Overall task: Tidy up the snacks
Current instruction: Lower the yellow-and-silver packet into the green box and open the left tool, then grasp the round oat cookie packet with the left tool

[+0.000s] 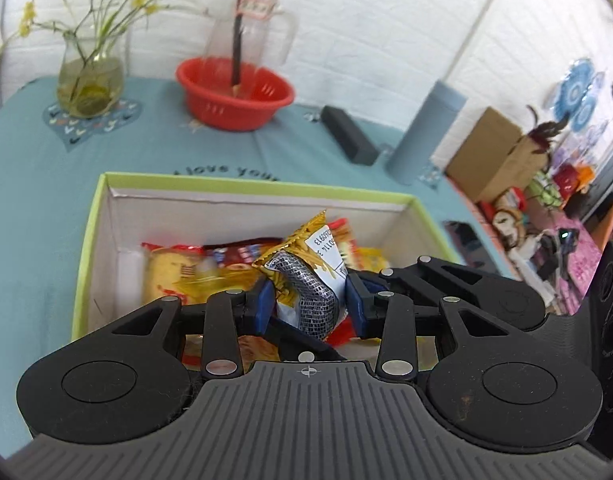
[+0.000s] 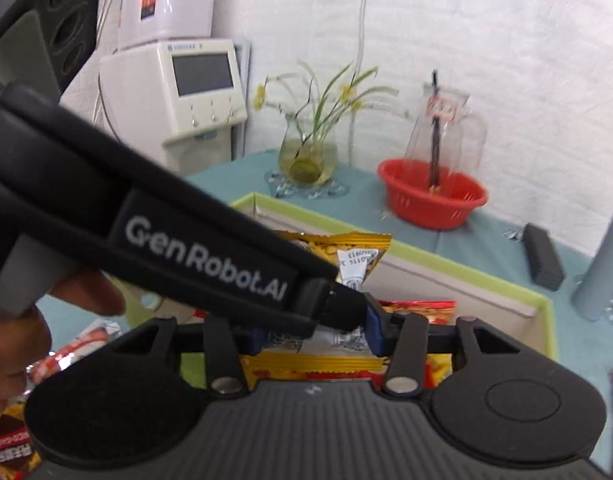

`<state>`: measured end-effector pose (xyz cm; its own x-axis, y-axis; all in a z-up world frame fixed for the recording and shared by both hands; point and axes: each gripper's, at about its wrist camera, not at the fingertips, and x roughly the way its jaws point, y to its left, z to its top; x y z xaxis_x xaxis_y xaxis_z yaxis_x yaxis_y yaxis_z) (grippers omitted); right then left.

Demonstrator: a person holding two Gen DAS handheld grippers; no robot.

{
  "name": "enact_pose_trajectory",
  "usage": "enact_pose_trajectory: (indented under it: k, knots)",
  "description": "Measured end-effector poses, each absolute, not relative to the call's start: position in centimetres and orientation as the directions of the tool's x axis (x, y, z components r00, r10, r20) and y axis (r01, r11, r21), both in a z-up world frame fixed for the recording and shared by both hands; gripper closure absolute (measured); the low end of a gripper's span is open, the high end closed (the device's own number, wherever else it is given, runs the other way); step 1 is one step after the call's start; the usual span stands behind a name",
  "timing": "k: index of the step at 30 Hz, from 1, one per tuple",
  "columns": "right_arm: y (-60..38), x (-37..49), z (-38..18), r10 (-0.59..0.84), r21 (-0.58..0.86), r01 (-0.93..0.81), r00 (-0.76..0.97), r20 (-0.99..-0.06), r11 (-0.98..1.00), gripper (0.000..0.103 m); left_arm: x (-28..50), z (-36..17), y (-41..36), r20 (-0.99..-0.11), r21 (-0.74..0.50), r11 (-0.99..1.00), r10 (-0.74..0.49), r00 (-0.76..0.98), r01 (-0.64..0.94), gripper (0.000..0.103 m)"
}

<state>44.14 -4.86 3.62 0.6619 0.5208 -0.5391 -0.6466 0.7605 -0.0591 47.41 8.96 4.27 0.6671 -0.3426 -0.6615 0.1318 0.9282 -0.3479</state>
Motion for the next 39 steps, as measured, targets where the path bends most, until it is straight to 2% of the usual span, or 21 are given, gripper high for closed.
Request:
enact_pose_trajectory:
  k: [3,5,7,9,11,13,16,18,23,26,30,34,39]
  knots:
    - [-4.3,45.4,2.4,0.547,-0.01,-0.665,0.623,-0.559,0.747,0.04,47.9,3.3,9.4,-0.655,-0.357,0.924,-0.351,0.669,0.136,0.077]
    - [-4.5,45.4,2.3,0.546,-0.007,-0.66,0.628,-0.554,0.751,0.035,47.6,3.7,9.8,-0.642,-0.371,0.919,-0.36,0.677,0.136,0.053]
    - [-5.0,44.7,2.8,0.534,-0.023,-0.645,0.651,-0.54,0.764,0.021,46.6,4.8,9.9,-0.614,-0.376,0.915,-0.364,0.701,0.145,0.051]
    - [-6.2,43.2,4.0,0.539,-0.027,-0.635,0.675,-0.504,0.772,0.015,44.8,6.5,9.9,-0.579,-0.374,0.913,-0.368,0.728,0.164,0.048]
    - [-7.9,40.9,5.4,0.543,-0.042,-0.623,0.711,-0.448,0.781,0.004,42.3,8.1,10.0,-0.533,-0.379,0.905,-0.383,0.755,0.192,0.04]
    - [-9.6,38.3,6.7,0.545,-0.06,-0.614,0.737,-0.399,0.787,0.001,39.1,9.3,9.9,-0.484,-0.375,0.899,-0.397,0.78,0.225,0.034]
    - [-11.7,33.4,6.8,0.548,-0.064,-0.611,0.747,-0.377,0.789,0.001,34.4,9.7,9.6,-0.441,-0.373,0.891,-0.416,0.795,0.259,0.033]
    - [-12.4,30.5,5.8,0.551,-0.046,-0.615,0.735,-0.396,0.787,0.001,31.6,9.2,9.6,-0.435,-0.375,0.889,-0.418,0.797,0.262,0.033]
    - [-12.1,23.7,1.4,0.564,0.026,-0.639,0.658,-0.499,0.768,0.001,25.1,5.9,10.3,-0.492,-0.364,0.911,-0.365,0.791,0.195,0.034]
    - [-11.0,20.6,-1.2,0.569,0.058,-0.651,0.613,-0.548,0.757,0.001,22.5,3.8,10.6,-0.529,-0.412,0.887,-0.418,0.738,0.207,0.039]
    - [-9.3,19.3,-3.1,0.62,0.141,-0.683,0.531,-0.577,0.717,0.001,21.9,1.4,9.3,-0.589,-0.428,0.868,-0.48,0.65,0.254,0.04]
    - [-7.4,19.3,-3.6,0.605,0.092,-0.706,0.524,-0.6,0.703,0.001,23.1,-0.5,8.6,-0.668,-0.392,0.895,-0.435,0.604,0.212,0.044]
    - [-8.7,18.9,-3.5,0.579,0.095,-0.675,0.541,-0.61,0.732,0.001,23.5,-1.8,8.2,-0.679,-0.468,0.858,-0.502,0.535,0.211,0.044]
